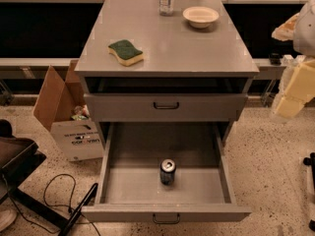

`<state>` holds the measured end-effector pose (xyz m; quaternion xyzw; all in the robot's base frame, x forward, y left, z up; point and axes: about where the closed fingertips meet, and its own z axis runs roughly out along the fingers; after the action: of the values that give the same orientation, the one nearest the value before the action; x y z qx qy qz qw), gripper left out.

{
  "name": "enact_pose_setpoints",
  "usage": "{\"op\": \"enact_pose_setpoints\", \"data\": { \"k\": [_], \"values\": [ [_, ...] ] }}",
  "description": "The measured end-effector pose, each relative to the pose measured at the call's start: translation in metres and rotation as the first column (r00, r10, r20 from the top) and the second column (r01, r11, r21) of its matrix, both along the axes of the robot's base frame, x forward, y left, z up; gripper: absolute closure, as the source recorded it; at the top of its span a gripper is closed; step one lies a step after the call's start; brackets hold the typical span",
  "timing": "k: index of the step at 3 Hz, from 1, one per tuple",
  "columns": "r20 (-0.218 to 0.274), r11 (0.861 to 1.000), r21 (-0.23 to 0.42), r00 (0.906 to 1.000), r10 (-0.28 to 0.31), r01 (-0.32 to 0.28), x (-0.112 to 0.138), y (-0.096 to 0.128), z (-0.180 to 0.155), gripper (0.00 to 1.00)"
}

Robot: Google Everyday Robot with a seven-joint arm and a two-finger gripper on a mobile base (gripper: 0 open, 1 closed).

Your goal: Pick pepsi can from middle drawer and place on counter

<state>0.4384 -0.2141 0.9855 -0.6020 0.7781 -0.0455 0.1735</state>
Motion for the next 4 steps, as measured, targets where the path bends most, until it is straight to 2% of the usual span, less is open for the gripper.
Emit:
{"op": "enact_pose_setpoints", "data": {
  "k": [1,2,3,4],
  "values": [
    [0.006,1.000,0.013,1.0000,0.001,-0.001,0.001,0.002,-0.002,0.00],
    [0.002,0.989,0.144,0.9999,-0.013,0.013,0.006,0.017,-0.037,0.00],
    [-0.034,0.945,0.324,0.9992,-0.021,0.031,-0.001,0.028,-0.105,0.00],
    [0.010,0.863,0.505,0.9997,-0.024,0.016,0.002,0.044,-0.155,0.00]
  ]
}}
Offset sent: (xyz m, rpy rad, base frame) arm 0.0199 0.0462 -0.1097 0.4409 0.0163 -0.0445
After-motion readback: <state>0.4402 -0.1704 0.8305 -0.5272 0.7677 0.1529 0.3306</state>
